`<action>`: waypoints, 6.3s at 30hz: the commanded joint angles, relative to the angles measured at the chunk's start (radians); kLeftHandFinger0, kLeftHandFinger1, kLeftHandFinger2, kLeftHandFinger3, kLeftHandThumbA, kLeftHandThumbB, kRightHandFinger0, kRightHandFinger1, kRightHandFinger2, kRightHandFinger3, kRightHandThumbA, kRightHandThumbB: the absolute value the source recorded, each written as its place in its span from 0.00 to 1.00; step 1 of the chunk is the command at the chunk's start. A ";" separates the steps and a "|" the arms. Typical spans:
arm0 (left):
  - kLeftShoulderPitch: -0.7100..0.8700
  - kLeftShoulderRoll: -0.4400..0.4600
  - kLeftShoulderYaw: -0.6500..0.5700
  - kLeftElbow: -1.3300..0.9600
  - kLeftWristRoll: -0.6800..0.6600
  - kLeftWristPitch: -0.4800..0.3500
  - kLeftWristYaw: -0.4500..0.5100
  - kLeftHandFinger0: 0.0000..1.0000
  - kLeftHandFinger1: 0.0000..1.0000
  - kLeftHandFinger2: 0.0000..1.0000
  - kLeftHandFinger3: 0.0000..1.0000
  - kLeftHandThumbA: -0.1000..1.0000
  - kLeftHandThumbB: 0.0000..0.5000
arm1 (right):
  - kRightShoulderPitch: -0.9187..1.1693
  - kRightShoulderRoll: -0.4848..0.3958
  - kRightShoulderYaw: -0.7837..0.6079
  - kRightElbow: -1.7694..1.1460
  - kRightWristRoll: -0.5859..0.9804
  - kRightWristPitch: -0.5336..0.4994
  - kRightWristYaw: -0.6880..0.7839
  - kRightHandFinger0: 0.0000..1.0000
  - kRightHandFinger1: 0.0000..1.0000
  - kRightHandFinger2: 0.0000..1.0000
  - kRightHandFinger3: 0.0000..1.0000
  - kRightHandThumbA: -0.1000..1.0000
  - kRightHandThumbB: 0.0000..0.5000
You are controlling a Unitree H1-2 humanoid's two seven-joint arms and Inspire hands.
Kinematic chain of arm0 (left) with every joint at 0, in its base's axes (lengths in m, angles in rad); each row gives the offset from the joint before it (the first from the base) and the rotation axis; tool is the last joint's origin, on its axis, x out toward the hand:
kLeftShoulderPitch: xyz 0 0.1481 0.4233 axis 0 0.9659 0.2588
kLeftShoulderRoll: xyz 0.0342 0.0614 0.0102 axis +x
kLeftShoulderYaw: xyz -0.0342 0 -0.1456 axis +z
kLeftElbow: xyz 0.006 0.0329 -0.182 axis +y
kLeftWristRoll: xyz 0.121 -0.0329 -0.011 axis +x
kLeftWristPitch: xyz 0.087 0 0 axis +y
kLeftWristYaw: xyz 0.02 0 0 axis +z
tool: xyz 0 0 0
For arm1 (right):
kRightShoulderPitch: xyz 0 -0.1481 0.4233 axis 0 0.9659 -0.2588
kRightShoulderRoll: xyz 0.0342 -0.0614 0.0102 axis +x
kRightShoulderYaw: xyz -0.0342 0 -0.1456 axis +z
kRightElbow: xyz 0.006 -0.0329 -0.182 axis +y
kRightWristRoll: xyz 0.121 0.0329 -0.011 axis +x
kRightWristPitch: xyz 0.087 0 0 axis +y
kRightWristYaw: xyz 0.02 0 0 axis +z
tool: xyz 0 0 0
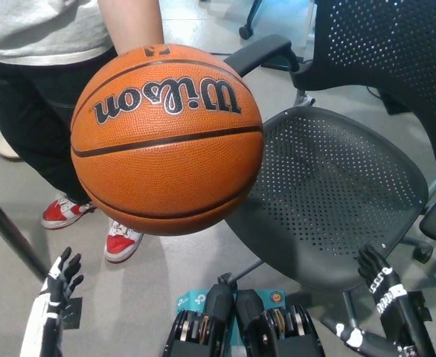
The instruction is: The robot grabs the basketball from a person using both hands and then drops it on the black chair in the front
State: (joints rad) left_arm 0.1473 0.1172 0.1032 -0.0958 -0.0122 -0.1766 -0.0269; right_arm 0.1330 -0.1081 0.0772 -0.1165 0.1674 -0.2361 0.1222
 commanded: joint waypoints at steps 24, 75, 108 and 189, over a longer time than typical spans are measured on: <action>-0.448 0.087 0.146 -0.434 -0.145 0.367 0.038 1.00 1.00 1.00 1.00 1.00 0.44 | -0.644 0.135 -0.073 -0.123 0.461 0.434 -0.021 1.00 1.00 1.00 1.00 1.00 0.83; -0.442 -0.010 -0.010 -0.317 -0.070 0.363 0.022 1.00 1.00 1.00 1.00 1.00 0.32 | -0.626 0.249 -0.046 0.131 0.460 0.442 0.153 1.00 1.00 1.00 1.00 1.00 0.90; -0.575 0.049 -0.430 -0.088 0.582 0.348 0.063 1.00 1.00 1.00 1.00 1.00 0.47 | -0.692 0.410 0.071 0.398 0.138 0.090 -0.002 1.00 1.00 1.00 1.00 1.00 0.59; -1.419 -0.359 -0.224 1.152 0.310 0.030 0.124 1.00 1.00 1.00 1.00 1.00 0.49 | -1.079 0.026 -0.296 0.502 0.338 0.441 -0.193 1.00 1.00 1.00 1.00 1.00 0.45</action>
State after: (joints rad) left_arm -1.1282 -0.1905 -0.1262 0.9943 0.3592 0.0482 0.0720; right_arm -0.8399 -0.0845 -0.1920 0.3565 0.4320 0.2492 -0.1909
